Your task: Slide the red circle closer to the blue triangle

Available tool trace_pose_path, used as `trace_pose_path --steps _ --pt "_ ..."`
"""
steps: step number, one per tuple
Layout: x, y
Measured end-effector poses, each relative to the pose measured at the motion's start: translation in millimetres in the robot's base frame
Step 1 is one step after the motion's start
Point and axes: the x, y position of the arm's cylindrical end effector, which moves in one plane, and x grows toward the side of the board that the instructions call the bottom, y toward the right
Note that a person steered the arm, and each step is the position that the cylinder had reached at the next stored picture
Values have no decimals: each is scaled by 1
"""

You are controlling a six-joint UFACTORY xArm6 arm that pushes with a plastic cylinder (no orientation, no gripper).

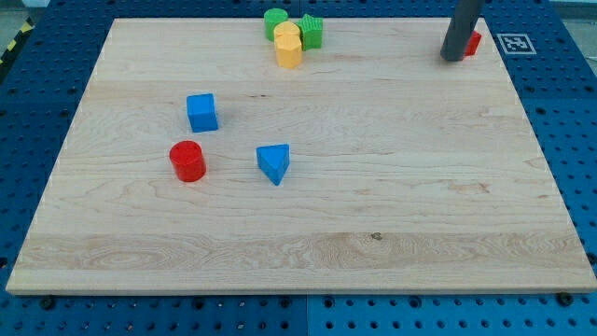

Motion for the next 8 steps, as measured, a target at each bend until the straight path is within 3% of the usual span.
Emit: trace_pose_path --steps 2,3,6,7,8 --pt "-20 22" --pt "-4 -19" --pt "142 -169" --pt "173 -230" --pt "173 -291"
